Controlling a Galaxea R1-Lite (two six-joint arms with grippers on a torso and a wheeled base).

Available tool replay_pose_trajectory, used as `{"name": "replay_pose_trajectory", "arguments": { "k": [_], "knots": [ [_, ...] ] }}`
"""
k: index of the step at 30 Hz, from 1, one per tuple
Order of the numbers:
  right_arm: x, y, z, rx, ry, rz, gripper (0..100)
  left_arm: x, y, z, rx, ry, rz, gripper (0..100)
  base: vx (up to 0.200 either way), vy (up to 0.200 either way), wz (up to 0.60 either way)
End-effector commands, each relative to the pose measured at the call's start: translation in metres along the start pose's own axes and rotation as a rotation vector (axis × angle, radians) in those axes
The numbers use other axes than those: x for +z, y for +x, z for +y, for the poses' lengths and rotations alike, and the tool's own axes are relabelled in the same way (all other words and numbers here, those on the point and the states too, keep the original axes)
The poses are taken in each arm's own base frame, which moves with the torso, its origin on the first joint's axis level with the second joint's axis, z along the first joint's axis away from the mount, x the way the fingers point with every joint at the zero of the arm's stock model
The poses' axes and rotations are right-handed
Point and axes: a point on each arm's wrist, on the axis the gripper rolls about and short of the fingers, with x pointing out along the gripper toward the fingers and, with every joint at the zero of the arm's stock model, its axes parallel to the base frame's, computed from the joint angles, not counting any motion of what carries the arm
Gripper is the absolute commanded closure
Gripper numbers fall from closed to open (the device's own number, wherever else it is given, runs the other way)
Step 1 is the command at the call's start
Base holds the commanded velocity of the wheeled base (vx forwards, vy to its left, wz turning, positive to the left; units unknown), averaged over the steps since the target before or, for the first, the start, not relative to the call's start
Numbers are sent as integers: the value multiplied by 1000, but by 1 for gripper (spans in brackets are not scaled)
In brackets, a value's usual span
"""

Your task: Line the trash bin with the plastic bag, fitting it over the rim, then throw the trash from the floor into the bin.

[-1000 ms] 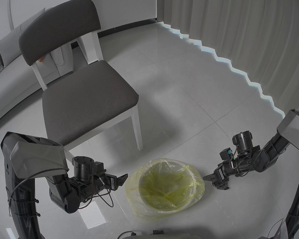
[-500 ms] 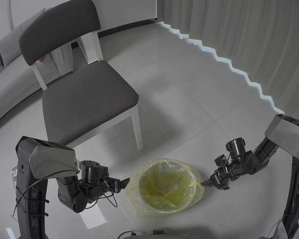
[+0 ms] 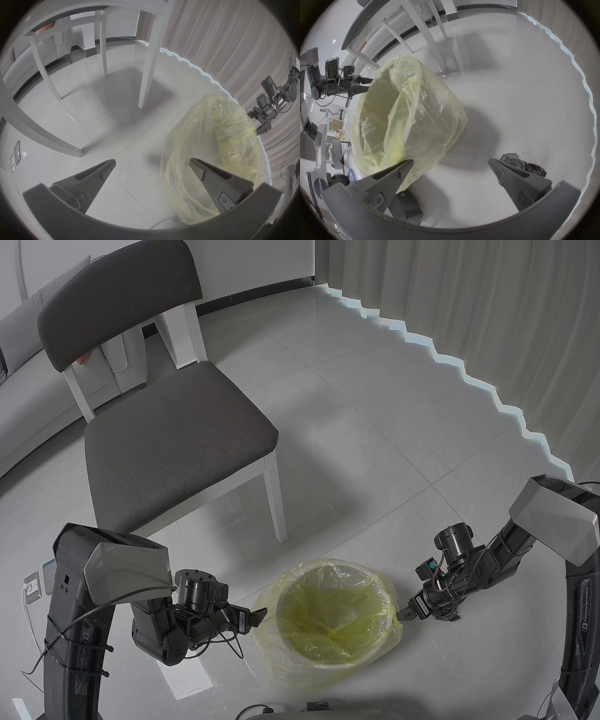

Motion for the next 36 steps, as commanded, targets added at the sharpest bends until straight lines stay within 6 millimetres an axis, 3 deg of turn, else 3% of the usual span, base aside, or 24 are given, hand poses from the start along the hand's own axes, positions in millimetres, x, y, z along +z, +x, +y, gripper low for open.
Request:
{"name": "replay_pose_trajectory", "arguments": {
  "k": [1,16,24,36],
  "knots": [
    [7,15,-3,10,-3,16,0,2,12,0,-1,11,1,0,0,0,0],
    [18,28,-4,40,-13,86,0,14,30,-15,-22,32,67,0,0,0,0],
    [16,24,-6,39,-8,94,0,16,25,-12,-9,24,60,0,0,0,0],
    [6,-32,-42,-41,47,40,0,19,-11,-6,-37,-30,-18,0,0,0,0]
  ]
}}
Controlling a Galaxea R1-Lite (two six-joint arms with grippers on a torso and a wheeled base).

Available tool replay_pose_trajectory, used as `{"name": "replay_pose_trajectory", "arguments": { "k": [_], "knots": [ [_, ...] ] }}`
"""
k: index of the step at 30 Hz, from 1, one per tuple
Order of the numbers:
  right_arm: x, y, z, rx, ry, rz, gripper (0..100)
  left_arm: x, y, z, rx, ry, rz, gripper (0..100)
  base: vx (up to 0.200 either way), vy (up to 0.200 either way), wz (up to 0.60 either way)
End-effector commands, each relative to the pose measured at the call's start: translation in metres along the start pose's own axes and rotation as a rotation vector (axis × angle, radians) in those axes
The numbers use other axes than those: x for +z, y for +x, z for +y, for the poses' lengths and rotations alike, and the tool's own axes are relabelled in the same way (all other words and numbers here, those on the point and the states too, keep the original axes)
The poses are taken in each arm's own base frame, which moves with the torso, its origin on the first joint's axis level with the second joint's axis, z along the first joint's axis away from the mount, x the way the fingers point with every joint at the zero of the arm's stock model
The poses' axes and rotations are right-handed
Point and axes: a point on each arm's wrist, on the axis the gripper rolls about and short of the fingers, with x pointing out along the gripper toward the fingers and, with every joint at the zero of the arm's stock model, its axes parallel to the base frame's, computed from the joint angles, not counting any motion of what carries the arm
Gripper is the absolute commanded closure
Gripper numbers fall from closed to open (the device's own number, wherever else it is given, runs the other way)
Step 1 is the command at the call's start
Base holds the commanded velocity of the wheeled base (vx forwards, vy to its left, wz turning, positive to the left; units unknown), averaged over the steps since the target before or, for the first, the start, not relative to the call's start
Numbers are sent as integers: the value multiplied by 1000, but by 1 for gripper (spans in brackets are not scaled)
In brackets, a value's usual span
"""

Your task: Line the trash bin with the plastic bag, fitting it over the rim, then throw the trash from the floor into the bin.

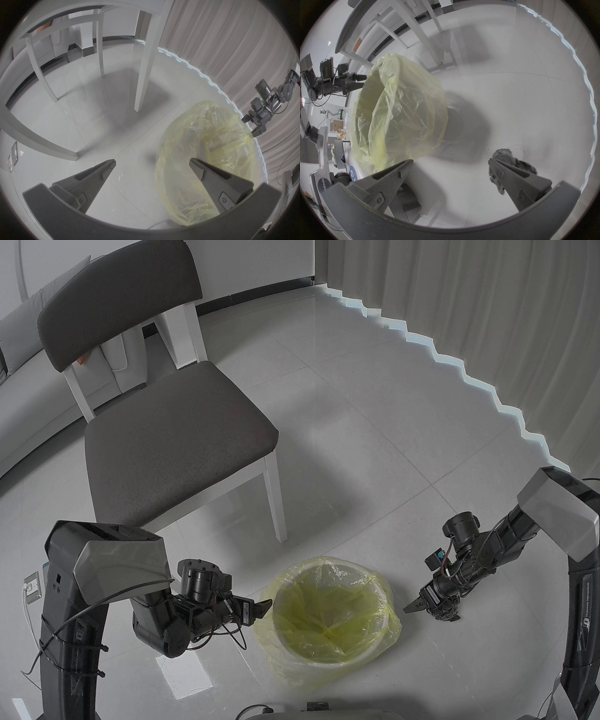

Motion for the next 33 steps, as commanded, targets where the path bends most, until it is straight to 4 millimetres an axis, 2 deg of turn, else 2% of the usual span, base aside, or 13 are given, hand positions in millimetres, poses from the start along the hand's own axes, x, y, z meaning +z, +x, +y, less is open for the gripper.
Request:
{"name": "replay_pose_trajectory", "arguments": {
  "k": [1,8,15,19,20,24,30,33],
  "knots": [
    [-5,-26,-16,-41,22,-32,0,0,-13,1,-8,-10,-14,0,0,0,0],
    [-20,-29,-42,-76,59,-21,0,-5,-20,3,-6,-13,-44,0,0,0,0],
    [-35,-8,-63,-161,52,58,0,-5,-22,3,-4,-13,-52,0,0,0,0],
    [-38,1,-69,-188,50,72,0,-4,-22,3,-2,-12,-57,0,0,0,0],
    [-38,8,-72,-208,46,77,0,-4,-23,3,-4,-11,-69,0,0,0,0],
    [-35,14,-77,-226,38,73,0,-5,-25,3,-6,-10,-84,0,0,0,0],
    [-19,19,-78,-226,16,67,0,-6,-25,2,-7,-9,-84,0,0,0,0],
    [-13,21,-77,-213,15,112,0,-6,-25,2,-7,-7,-85,0,0,0,0]
  ]
}}
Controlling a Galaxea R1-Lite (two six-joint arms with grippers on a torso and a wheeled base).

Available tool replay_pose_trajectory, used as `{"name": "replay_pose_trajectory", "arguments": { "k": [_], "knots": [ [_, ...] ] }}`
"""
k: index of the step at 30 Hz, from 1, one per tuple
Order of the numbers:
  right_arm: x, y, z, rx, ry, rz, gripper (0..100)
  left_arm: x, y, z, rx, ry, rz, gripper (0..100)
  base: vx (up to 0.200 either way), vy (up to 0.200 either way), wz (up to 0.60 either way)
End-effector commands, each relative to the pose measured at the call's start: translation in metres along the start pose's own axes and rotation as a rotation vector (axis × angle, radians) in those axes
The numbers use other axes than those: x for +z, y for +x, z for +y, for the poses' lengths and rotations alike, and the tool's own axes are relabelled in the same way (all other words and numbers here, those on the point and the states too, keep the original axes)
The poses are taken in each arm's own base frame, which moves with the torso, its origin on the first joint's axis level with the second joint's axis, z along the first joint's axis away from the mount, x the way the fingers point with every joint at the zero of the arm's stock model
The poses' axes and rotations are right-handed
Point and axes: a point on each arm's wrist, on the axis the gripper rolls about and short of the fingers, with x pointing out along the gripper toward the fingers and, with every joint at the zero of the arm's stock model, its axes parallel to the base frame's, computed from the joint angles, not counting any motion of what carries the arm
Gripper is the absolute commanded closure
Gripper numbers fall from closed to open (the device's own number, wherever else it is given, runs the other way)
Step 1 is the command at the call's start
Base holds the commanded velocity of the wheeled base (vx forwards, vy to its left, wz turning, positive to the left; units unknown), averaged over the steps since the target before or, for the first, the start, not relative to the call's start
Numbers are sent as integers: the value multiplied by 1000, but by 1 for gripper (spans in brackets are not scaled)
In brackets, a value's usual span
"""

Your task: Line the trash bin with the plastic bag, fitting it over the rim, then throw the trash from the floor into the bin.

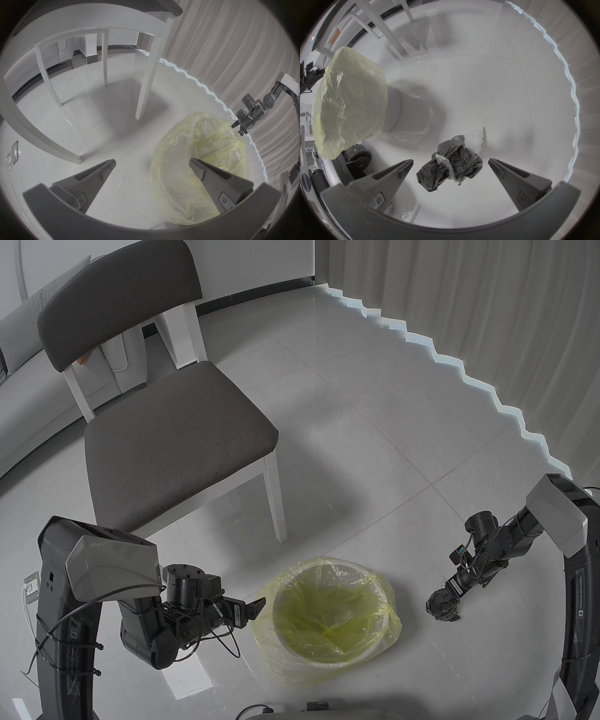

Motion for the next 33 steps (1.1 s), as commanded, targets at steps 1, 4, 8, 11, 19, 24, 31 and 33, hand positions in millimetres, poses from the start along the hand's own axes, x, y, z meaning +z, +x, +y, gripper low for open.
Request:
{"name": "replay_pose_trajectory", "arguments": {
  "k": [1,4,8,11,19,24,31,33],
  "knots": [
    [10,7,2,2,-15,37,0,0,0,-1,0,2,-1,0,0,0,0],
    [9,9,2,1,-19,71,0,0,-1,0,2,2,0,0,0,0,0],
    [8,9,2,3,-25,77,100,0,-1,0,2,2,-3,0,0,0,0],
    [9,9,2,2,-22,81,100,0,0,0,1,3,-3,0,0,0,0],
    [5,8,-1,5,-17,91,100,-1,0,-2,-3,5,-2,0,0,0,0],
    [3,-8,-1,-2,-14,84,100,0,-1,-2,-7,7,-19,0,0,0,0],
    [4,-42,2,-16,-17,54,100,-1,-4,-3,-9,7,-20,0,0,0,0],
    [4,-63,6,-25,-23,34,100,-1,-6,-4,-13,9,-39,0,0,0,0]
  ]
}}
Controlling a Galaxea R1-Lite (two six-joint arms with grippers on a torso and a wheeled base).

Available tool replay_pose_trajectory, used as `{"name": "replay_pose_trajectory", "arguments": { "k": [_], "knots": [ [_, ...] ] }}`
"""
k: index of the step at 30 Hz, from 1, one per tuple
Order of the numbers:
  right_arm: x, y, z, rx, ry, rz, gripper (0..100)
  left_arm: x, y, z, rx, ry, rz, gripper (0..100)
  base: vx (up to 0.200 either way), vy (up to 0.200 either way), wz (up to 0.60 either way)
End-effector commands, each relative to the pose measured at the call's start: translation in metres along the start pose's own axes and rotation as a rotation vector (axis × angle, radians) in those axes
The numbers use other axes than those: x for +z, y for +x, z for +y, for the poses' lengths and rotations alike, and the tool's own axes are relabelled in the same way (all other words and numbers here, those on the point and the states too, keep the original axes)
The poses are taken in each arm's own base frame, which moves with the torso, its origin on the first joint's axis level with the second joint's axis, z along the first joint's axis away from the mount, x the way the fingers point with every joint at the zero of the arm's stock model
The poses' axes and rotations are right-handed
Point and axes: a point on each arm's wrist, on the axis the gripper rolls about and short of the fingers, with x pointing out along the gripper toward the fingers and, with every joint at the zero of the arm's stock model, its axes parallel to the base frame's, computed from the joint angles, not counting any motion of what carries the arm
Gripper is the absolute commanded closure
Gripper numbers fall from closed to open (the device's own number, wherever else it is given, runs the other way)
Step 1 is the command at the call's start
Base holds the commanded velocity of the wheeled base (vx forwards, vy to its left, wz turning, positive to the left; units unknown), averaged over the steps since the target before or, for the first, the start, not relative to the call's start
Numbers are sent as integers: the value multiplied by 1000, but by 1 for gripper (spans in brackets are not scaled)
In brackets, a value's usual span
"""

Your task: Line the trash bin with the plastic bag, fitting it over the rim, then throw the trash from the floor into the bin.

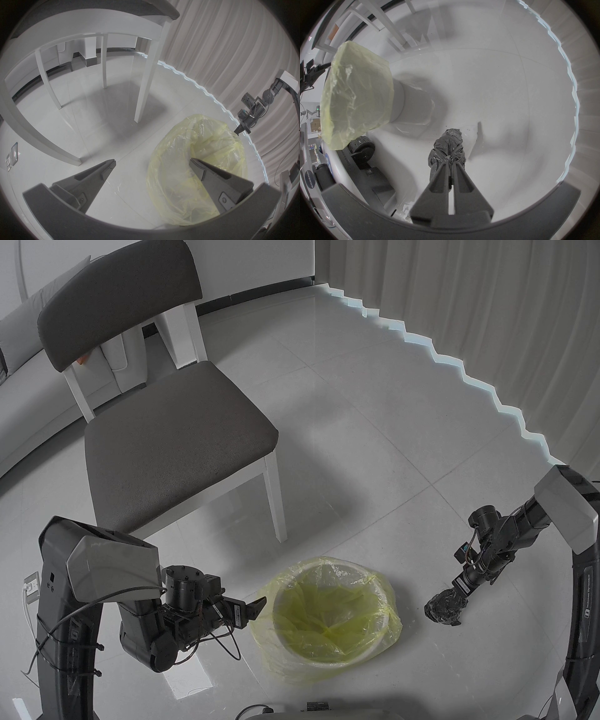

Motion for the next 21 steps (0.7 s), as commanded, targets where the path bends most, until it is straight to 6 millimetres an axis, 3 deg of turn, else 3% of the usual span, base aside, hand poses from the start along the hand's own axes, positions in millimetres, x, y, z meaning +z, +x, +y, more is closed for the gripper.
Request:
{"name": "replay_pose_trajectory", "arguments": {
  "k": [1,4,8,11,14,18,21],
  "knots": [
    [0,-46,5,-29,-11,-57,100,-2,-3,-2,-7,2,-18,0,0,0,0],
    [-1,-69,10,-43,-24,-86,100,0,-3,-2,-9,5,-36,0,0,0,0],
    [6,-132,36,-78,-95,-204,100,8,-10,1,1,1,-66,0,0,0,0],
    [10,-152,50,-81,-134,-255,100,11,-13,2,4,0,-78,0,0,0,0],
    [18,-193,90,-67,-239,-355,100,14,-20,0,-2,5,-95,0,0,0,0],
    [24,-224,134,-27,-355,-449,100,14,-24,-1,-5,8,-107,0,0,0,0],
    [26,-236,165,14,-440,-494,100,12,-26,1,1,5,-111,0,0,0,0]
  ]
}}
